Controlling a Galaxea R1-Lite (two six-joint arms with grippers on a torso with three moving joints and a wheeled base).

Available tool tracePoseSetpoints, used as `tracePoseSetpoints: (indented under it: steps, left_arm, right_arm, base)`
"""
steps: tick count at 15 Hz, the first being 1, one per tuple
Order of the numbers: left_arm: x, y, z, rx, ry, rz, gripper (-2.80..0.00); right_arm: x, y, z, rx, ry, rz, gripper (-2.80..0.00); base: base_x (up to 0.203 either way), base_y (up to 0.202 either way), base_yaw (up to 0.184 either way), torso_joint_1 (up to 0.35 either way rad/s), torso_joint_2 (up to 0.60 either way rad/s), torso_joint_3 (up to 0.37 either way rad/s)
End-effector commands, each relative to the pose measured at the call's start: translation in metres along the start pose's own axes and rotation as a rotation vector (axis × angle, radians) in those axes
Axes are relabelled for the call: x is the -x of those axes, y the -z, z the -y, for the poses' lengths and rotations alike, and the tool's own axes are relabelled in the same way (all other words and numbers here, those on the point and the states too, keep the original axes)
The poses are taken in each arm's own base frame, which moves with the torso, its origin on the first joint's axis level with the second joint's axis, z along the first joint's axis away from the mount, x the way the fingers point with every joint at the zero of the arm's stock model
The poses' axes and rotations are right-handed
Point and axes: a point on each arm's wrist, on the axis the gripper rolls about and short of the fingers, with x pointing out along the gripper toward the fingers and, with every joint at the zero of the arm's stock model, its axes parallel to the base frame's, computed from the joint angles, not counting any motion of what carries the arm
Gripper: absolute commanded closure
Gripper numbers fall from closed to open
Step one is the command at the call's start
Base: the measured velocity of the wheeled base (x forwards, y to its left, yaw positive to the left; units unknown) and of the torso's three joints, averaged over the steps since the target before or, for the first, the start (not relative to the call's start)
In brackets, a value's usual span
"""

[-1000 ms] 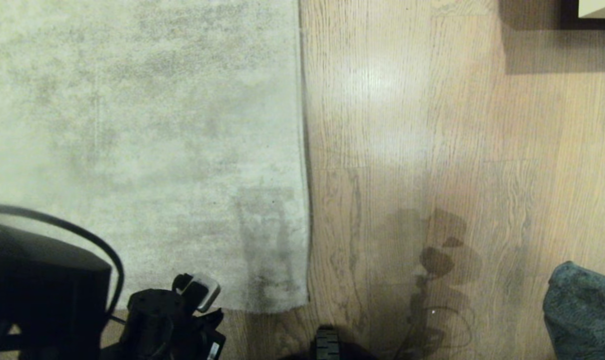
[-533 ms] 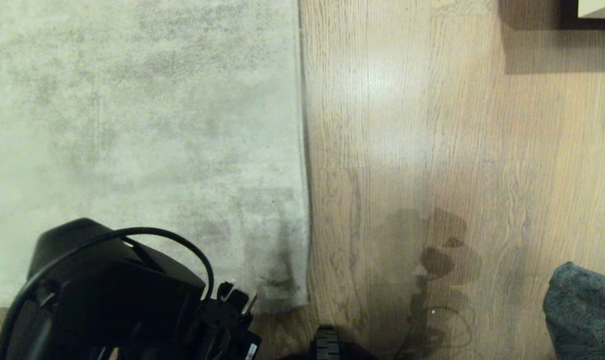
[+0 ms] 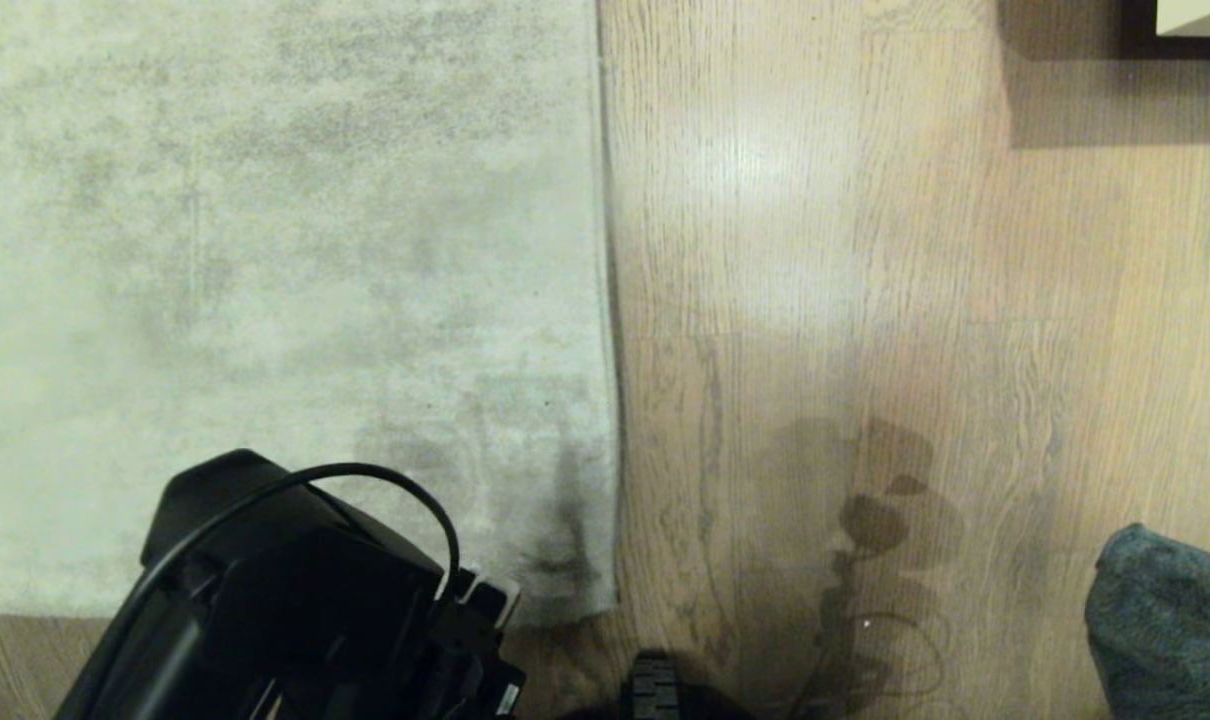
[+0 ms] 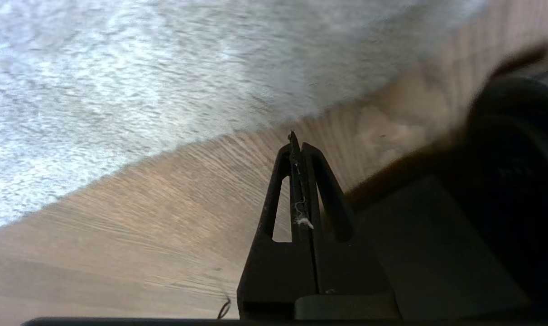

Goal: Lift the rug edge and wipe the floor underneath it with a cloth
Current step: Lay down the carpet

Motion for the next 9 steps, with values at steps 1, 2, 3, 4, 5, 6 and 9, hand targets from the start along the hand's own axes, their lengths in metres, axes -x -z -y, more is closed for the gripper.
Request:
tracePoseSetpoints:
  steps: [1,2,3,4,5,6,9]
  left_arm:
    - [-0.009,-0.003,-0.004,0.032,-0.022,0.04,0.0]
    - [-0.013,-0.005,-0.005,0.042,-0.029,0.049,0.0]
    - [-0.018,-0.006,-0.005,0.049,-0.036,0.055,0.0]
    - [-0.023,-0.007,-0.005,0.056,-0.04,0.064,0.0]
    - [-0.026,-0.007,-0.005,0.06,-0.042,0.068,0.0]
    - [-0.028,-0.007,-0.005,0.061,-0.045,0.067,0.0]
    - [-0.03,-0.004,-0.007,0.062,-0.051,0.057,0.0]
  right_arm:
    - [0.0,0.0,0.0,0.001,-0.001,-0.001,0.0]
    - [0.0,0.0,0.0,0.001,-0.001,-0.001,0.0]
    - [0.0,0.0,0.0,0.0,-0.001,-0.001,0.0]
    - [0.0,0.0,0.0,0.001,-0.001,0.0,0.0]
    - [0.0,0.0,0.0,0.0,-0.001,0.001,0.0]
    - [0.0,0.0,0.0,0.001,-0.001,-0.001,0.0]
    - [0.0,0.0,0.0,0.0,-0.001,0.0,0.0]
  base:
    - [0.0,0.0,0.0,0.0,0.0,0.0]
    - [0.0,0.0,0.0,0.0,0.0,0.0]
    - [0.0,0.0,0.0,0.0,0.0,0.0]
    - [0.0,0.0,0.0,0.0,0.0,0.0]
    - [0.0,0.0,0.0,0.0,0.0,0.0]
    - [0.0,0.0,0.0,0.0,0.0,0.0]
    - [0.0,0.0,0.0,0.0,0.0,0.0]
